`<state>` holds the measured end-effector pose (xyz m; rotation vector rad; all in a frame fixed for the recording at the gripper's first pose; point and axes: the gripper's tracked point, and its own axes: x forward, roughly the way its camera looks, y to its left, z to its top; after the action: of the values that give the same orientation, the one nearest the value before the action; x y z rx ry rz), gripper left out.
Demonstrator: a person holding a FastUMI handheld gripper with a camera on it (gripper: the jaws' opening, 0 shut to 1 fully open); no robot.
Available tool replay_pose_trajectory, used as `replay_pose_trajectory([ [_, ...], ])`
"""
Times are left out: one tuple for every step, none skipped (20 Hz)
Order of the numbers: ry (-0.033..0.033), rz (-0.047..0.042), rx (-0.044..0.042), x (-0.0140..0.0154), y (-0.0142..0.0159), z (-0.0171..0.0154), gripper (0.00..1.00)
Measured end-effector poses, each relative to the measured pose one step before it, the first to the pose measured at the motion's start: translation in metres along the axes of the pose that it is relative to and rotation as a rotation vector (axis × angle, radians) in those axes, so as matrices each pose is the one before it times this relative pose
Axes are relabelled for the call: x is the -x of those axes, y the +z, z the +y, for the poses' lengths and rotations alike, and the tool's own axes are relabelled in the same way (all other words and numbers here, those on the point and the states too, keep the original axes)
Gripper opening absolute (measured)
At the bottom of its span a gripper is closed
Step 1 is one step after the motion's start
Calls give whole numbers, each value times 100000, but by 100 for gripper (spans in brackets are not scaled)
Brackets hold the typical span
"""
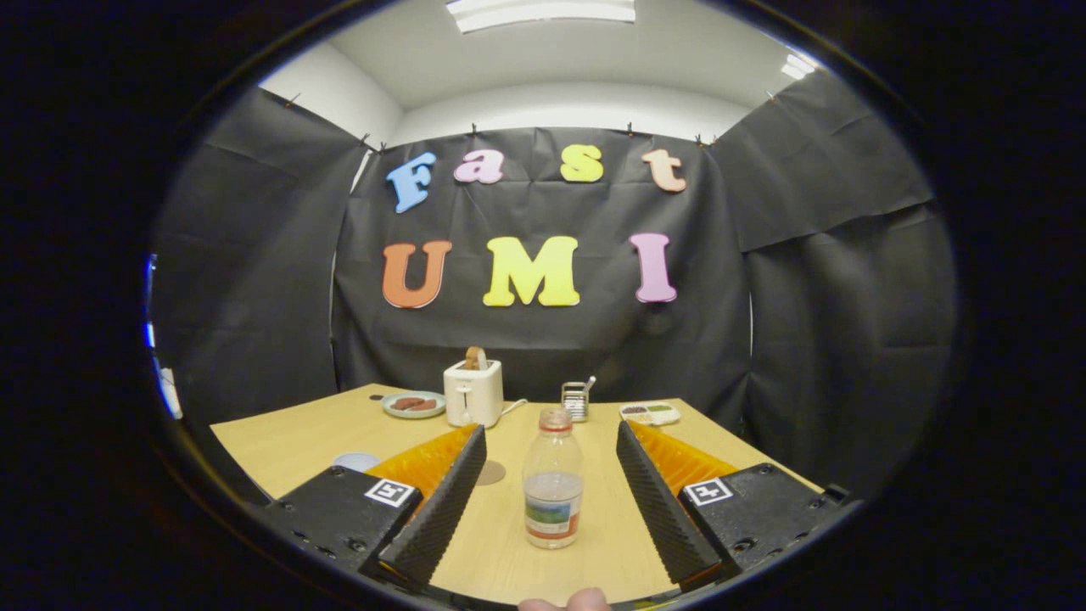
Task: Take the bottle from table, then pour the juice into the cup, finally place the bottle on the coaster
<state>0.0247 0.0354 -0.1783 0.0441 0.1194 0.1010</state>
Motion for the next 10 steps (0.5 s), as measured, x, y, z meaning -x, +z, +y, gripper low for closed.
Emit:
replay_pose_trajectory([
  [397,1436,-95,-399,-1027,102,99],
  [-88,1436,-264,-380,-891,2,99],
  [-562,1060,-96,-415,-1002,-213,99],
  [-904,637,671,-547,-762,-337,100],
  [-944,1631,1183,-659,-1161,-300,99],
  [13,1903,163,-555,-1118,-75,99],
  [637,2095,-591,-607,-945,115,100],
  [411,2062,-912,-631,-786,53,100],
  [100,1415,-1118,-542,-609,-173,100],
  [27,1505,-1071,-535,-446,-8,100],
])
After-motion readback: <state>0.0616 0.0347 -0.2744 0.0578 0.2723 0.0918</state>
